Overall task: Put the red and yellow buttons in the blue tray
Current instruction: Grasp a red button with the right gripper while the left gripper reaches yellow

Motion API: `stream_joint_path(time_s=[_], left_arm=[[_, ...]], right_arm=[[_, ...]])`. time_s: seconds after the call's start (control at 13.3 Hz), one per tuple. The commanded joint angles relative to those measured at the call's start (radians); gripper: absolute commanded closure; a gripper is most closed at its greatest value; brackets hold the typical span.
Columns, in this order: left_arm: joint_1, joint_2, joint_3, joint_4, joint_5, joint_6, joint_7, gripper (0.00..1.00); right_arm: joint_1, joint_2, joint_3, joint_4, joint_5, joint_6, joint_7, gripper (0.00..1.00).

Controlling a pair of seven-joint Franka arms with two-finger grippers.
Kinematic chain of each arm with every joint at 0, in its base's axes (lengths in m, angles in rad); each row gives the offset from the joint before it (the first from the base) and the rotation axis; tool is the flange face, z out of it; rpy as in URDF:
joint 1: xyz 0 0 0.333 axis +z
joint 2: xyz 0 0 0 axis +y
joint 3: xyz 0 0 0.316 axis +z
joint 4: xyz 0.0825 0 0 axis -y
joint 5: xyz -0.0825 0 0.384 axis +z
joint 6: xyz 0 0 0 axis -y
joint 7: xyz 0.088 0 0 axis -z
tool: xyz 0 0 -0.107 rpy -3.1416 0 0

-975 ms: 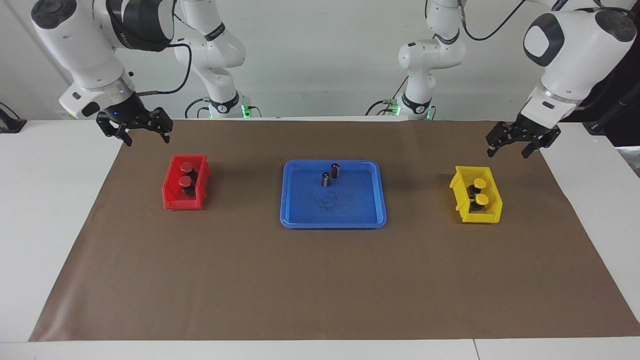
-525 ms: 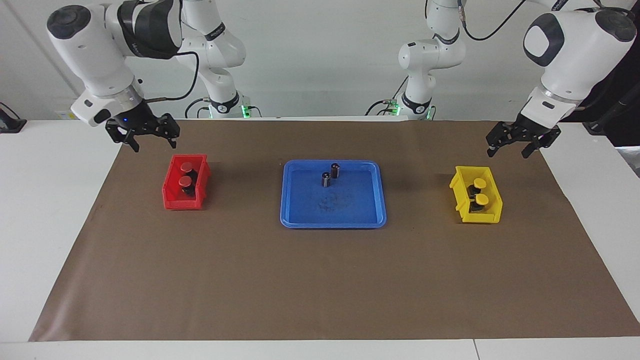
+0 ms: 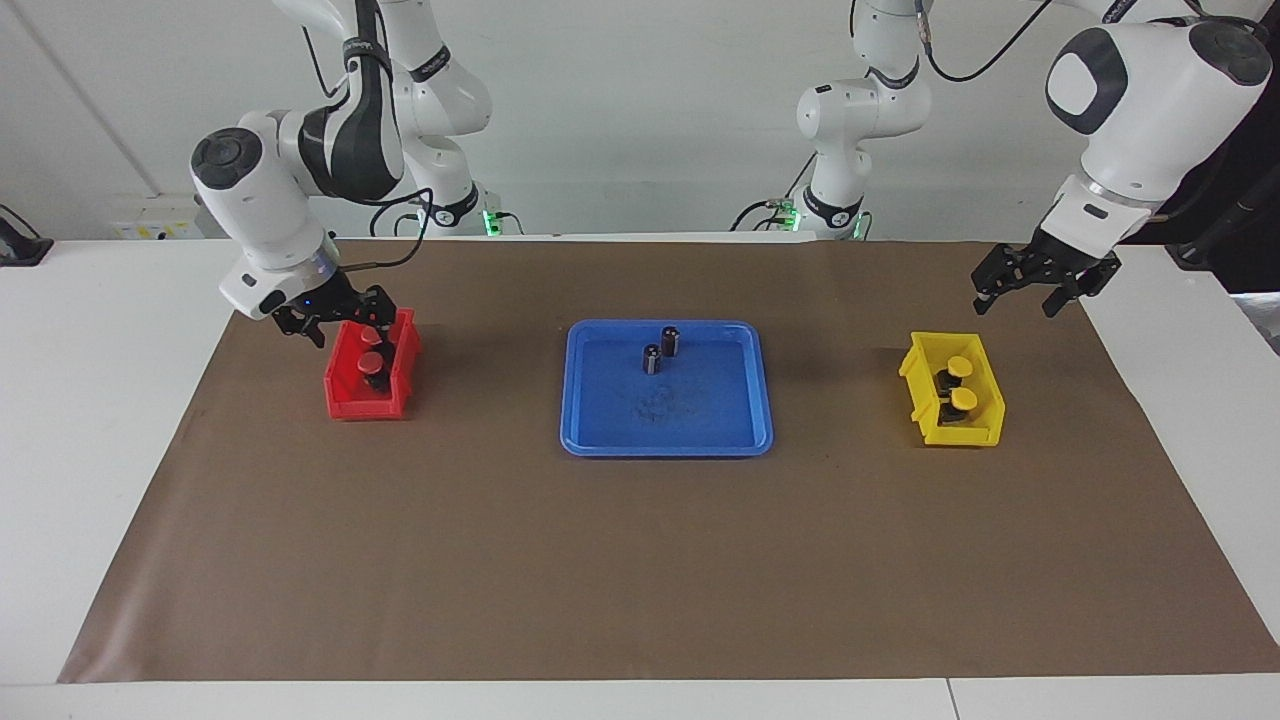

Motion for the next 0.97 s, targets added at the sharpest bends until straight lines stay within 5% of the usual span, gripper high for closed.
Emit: stream_joint_path(time_s=[0.0,0.45,0.9], left_arm=[[0.004,-0.033,0.004,-0.092,-0.006,0.066,0.007,0.0],[0.021,-0.003,0.004,-0.262,0.008,0.278,0.044,0.04],[0.027,0.12,0.004,-0.265,0.053,0.451,0.037,0.29]], right_arm=[[-0.011,-0.002,0.002,-0.06,0.008,0.073,0.009,0.29],[-0.031,0.045,0.002,-0.069,0.008,0.133,0.009,0.36],[-0.024,0.049,0.002,-0.109,0.008,0.187,0.012,0.41]])
